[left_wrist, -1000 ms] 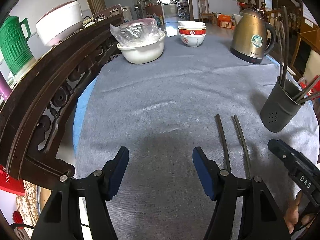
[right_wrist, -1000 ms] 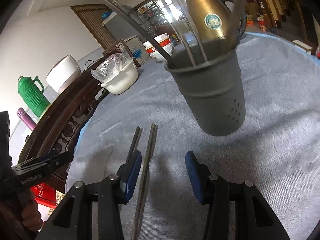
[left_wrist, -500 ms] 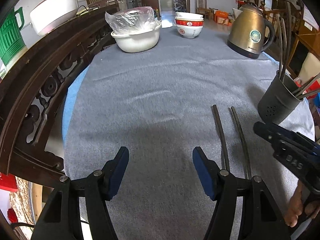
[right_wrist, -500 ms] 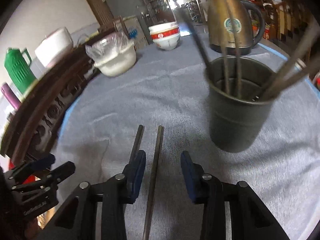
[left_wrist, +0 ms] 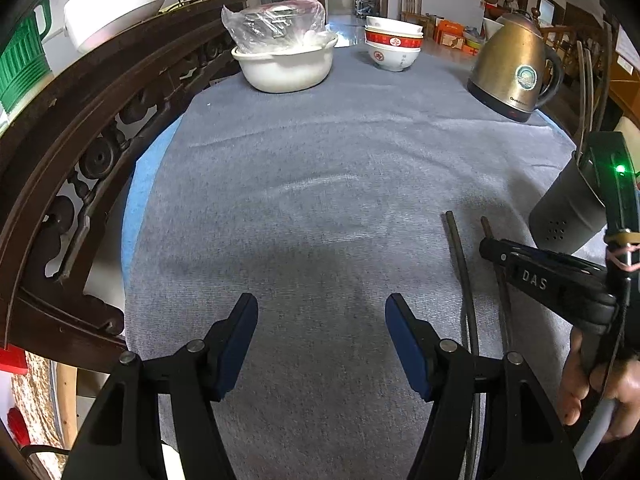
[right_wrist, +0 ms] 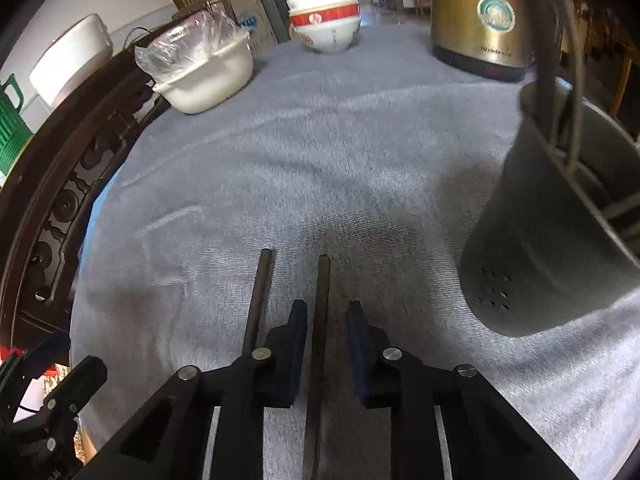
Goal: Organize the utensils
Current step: 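Lower both tools and close each on one dark chopstick, then lift the held chopsticks with both tools toward the grey cup, then lower the held chopsticks into the grey cup with both tools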
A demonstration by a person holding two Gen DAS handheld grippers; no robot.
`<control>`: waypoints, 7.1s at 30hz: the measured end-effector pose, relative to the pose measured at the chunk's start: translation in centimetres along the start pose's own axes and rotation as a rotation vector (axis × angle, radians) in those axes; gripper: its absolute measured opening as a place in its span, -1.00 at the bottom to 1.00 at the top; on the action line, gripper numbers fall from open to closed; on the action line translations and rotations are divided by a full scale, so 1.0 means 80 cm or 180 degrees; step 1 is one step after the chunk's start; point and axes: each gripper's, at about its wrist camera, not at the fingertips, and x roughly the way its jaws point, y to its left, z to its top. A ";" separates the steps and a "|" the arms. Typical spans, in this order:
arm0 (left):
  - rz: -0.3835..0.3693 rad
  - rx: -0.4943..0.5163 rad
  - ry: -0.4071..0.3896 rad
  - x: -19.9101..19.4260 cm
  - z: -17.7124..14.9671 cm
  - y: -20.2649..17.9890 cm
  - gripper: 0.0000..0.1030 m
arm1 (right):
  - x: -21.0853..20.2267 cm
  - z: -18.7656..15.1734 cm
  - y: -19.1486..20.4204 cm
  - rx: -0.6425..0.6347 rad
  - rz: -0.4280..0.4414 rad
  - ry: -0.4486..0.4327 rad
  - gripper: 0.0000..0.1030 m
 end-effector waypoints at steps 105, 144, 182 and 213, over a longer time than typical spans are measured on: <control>-0.0501 0.0491 -0.1074 -0.190 0.089 -0.101 -0.87 | -0.302 -0.036 -0.080 0.0345 0.0772 -0.2136 -0.87; -0.1298 0.0376 -0.1555 -0.274 0.157 -0.160 -0.87 | -0.384 0.020 -0.139 0.0805 0.0041 -0.3072 -0.87; -0.1079 0.0506 -0.1282 -0.197 0.122 -0.199 -0.87 | -0.336 -0.003 -0.139 0.0720 -0.0037 -0.2704 -0.87; -0.1283 0.0406 -0.1347 -0.181 0.117 -0.184 -0.85 | -0.315 -0.022 -0.135 0.0742 0.0003 -0.2518 -0.86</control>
